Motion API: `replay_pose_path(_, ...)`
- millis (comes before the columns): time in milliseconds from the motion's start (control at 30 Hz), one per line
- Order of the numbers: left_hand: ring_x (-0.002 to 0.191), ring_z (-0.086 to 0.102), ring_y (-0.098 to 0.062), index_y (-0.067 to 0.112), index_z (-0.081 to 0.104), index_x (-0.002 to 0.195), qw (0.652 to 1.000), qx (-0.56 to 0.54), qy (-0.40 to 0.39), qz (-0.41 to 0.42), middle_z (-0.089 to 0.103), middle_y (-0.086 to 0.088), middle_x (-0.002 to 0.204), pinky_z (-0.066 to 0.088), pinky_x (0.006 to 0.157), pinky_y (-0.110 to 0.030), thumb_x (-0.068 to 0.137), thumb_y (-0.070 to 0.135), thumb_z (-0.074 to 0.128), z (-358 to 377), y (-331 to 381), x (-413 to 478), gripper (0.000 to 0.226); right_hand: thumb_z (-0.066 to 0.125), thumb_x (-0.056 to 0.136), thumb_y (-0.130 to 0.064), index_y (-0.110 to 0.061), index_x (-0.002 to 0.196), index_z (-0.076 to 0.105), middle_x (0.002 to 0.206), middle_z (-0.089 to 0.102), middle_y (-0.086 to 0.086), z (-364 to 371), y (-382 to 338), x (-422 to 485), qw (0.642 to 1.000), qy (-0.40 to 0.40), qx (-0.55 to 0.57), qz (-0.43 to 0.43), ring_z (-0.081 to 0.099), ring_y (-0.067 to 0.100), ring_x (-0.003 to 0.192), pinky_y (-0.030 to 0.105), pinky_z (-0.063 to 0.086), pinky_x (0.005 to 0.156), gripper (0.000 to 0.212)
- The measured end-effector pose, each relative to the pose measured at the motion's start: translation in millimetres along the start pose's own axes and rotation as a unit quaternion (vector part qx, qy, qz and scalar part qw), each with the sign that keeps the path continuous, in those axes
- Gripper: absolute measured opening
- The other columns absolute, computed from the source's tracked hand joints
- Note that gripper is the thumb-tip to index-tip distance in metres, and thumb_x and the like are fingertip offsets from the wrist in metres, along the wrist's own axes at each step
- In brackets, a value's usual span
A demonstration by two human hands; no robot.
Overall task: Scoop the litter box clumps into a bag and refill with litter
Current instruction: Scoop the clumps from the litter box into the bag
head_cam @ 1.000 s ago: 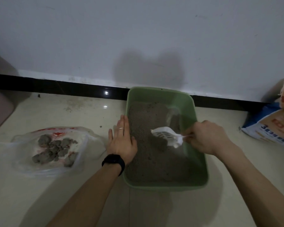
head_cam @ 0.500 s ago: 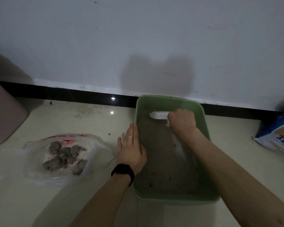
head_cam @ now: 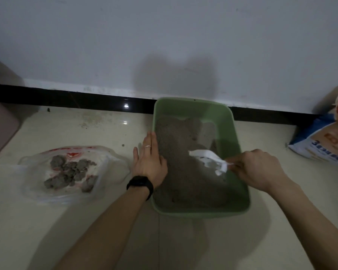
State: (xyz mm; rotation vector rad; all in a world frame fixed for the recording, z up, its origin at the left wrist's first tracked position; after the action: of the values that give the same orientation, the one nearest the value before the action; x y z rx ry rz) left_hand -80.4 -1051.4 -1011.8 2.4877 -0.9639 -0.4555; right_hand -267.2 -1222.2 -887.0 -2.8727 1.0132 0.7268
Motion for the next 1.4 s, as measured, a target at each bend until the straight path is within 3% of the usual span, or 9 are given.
replay_pose_path(133, 0.149, 0.003, -0.013, 0.016, -0.017, 0.153, 1.0, 0.008, 0.006, -0.001, -0.014, 0.002, 0.162, -0.001, 0.121, -0.043, 0.098, 0.027, 0.034, -2, 2, 1, 0.076, 0.048, 0.087, -0.056, -0.043, 0.11, 0.068, 0.089, 0.068, -0.001, 6, 23, 15, 0.998, 0.006, -0.017, 0.061, 0.063, 0.019, 0.075, 0.03, 0.052, 0.063, 0.033)
replay_pose_path(200, 0.149, 0.002, -0.014, 0.016, -0.015, 0.154, 1.0, 0.014, 0.013, -0.001, -0.013, 0.001, 0.163, -0.001, 0.121, -0.044, 0.097, 0.026, 0.035, -4, 1, 3, 0.076, 0.056, 0.081, -0.054, -0.027, 0.099, 0.068, 0.085, 0.065, 0.001, 8, 18, 19, 0.996, -0.062, -0.01, 0.067, 0.063, 0.02, 0.075, 0.031, 0.052, 0.065, 0.034)
replay_pose_path(367, 0.149, -0.001, -0.016, 0.015, -0.012, 0.154, 1.0, 0.01, 0.014, 0.0, -0.011, 0.0, 0.163, -0.002, 0.12, -0.046, 0.097, 0.025, 0.037, -4, 5, 0, 0.076, 0.071, 0.065, -0.031, -0.016, 0.074, 0.072, 0.054, 0.065, -0.002, 39, 8, 7, 0.968, -0.234, 0.057, 0.069, 0.065, 0.013, 0.056, 0.024, 0.053, 0.061, 0.017)
replay_pose_path(600, 0.149, 0.0, -0.014, 0.018, -0.01, 0.155, 0.999, -0.036, 0.007, 0.013, -0.006, 0.0, 0.163, 0.001, 0.121, -0.047, 0.099, 0.026, 0.038, 4, 2, 0, 0.074, 0.069, 0.083, -0.036, -0.03, 0.095, 0.077, 0.07, 0.072, -0.016, 77, 32, 2, 0.945, -0.278, 0.165, 0.043, 0.067, 0.004, 0.058, 0.027, 0.05, 0.083, 0.016)
replay_pose_path(800, 0.149, 0.003, -0.015, 0.018, -0.005, 0.156, 0.995, -0.096, 0.013, 0.033, 0.001, -0.001, 0.164, 0.002, 0.121, -0.044, 0.099, 0.029, 0.036, 6, 2, 2, 0.071, 0.056, 0.092, -0.043, -0.033, 0.102, 0.075, 0.089, 0.073, -0.007, 103, -14, 2, 0.964, -0.21, 0.158, -0.026, 0.063, 0.01, 0.075, 0.028, 0.052, 0.079, 0.023)
replay_pose_path(900, 0.149, 0.004, -0.014, 0.018, -0.004, 0.156, 0.994, -0.105, 0.008, 0.035, 0.002, 0.0, 0.164, 0.002, 0.121, -0.044, 0.096, 0.034, 0.032, 9, 2, 2, 0.072, 0.054, 0.095, -0.04, -0.021, 0.088, 0.075, 0.076, 0.067, 0.001, 116, -49, 11, 0.958, -0.211, 0.183, -0.064, 0.063, 0.018, 0.072, 0.033, 0.052, 0.072, 0.028)
replay_pose_path(1067, 0.149, 0.008, -0.015, 0.017, -0.004, 0.156, 0.994, -0.104, 0.01, 0.035, 0.003, 0.0, 0.164, 0.004, 0.121, -0.042, 0.096, 0.036, 0.03, 10, 1, 0, 0.072, 0.058, 0.089, -0.054, -0.049, 0.098, 0.073, 0.079, 0.07, -0.019, 154, -48, 14, 0.925, -0.219, 0.309, -0.024, 0.063, 0.003, 0.079, 0.034, 0.049, 0.088, 0.018)
replay_pose_path(1233, 0.149, 0.009, -0.016, 0.017, -0.005, 0.156, 0.993, -0.112, 0.009, 0.038, 0.004, -0.001, 0.164, 0.006, 0.121, -0.044, 0.096, 0.037, 0.03, 7, -1, 2, 0.071, 0.064, 0.084, -0.054, -0.044, 0.083, 0.077, 0.081, 0.073, -0.02, 166, -44, 16, 0.883, -0.197, 0.426, 0.027, 0.065, 0.006, 0.088, 0.041, 0.044, 0.099, 0.017)
replay_pose_path(1400, 0.149, 0.007, -0.015, 0.022, -0.009, 0.155, 0.993, -0.113, -0.018, 0.04, -0.001, 0.002, 0.164, 0.005, 0.121, -0.046, 0.099, 0.036, 0.029, 5, -3, 1, 0.069, 0.067, 0.089, -0.039, -0.037, 0.081, 0.079, 0.07, 0.071, -0.018, 161, -44, 14, 0.848, -0.186, 0.494, 0.038, 0.059, -0.001, 0.07, 0.023, 0.044, 0.074, 0.014)
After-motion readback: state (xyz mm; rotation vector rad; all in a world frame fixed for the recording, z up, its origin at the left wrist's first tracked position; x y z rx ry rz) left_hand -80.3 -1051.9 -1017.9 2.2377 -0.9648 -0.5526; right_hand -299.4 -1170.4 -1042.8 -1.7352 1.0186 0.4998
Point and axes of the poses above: each hand's wrist, its own x-axis towards the middle knuckle, its own z-axis out of the palm, y = z × x, the point moved 7 cm from there along x, towards the middle knuckle
